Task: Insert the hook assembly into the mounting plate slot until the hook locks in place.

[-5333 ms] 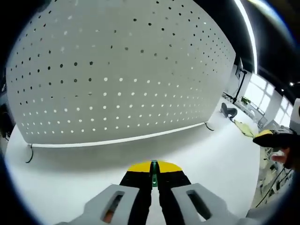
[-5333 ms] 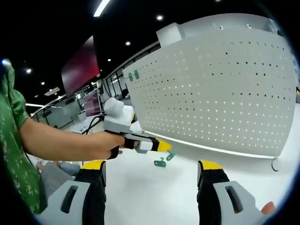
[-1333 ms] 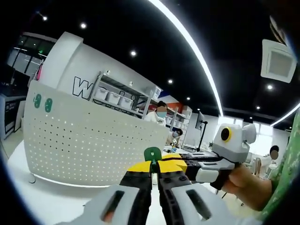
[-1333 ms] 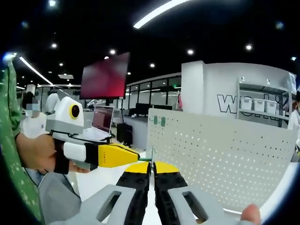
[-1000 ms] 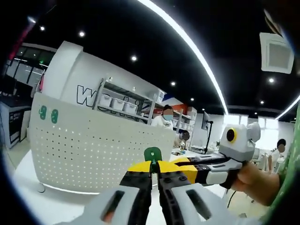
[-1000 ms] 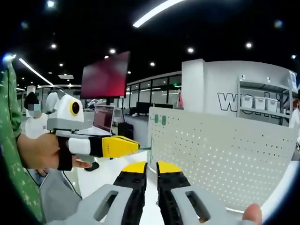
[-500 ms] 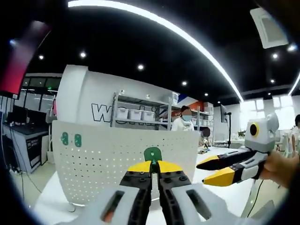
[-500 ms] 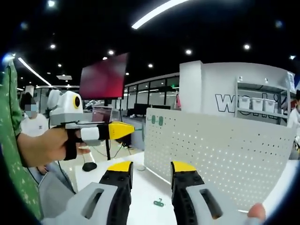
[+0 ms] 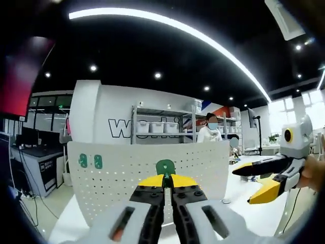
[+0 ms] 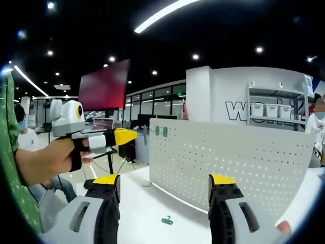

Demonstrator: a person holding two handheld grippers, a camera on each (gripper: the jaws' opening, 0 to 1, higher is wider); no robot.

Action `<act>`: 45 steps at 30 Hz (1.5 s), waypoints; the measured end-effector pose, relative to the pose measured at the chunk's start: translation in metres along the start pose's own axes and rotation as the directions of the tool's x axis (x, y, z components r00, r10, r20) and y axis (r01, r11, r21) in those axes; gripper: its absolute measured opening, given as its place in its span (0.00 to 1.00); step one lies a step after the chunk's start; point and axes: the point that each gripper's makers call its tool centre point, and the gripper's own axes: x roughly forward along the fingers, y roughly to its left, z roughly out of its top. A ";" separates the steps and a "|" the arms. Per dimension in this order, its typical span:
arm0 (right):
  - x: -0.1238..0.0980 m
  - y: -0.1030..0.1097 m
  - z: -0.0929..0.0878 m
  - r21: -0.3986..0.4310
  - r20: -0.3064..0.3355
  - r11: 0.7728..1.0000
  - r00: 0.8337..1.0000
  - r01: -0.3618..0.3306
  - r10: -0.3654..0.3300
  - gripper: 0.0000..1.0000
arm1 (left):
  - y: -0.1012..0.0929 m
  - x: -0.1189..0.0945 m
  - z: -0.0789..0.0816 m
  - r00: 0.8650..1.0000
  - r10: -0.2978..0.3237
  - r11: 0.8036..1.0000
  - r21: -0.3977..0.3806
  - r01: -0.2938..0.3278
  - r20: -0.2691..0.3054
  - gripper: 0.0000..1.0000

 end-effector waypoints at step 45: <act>0.016 -0.030 -0.040 0.065 -0.096 0.997 0.995 0.028 -0.022 0.90 | 0.113 0.109 -0.003 0.973 0.229 0.961 0.150 -0.232 0.032 0.03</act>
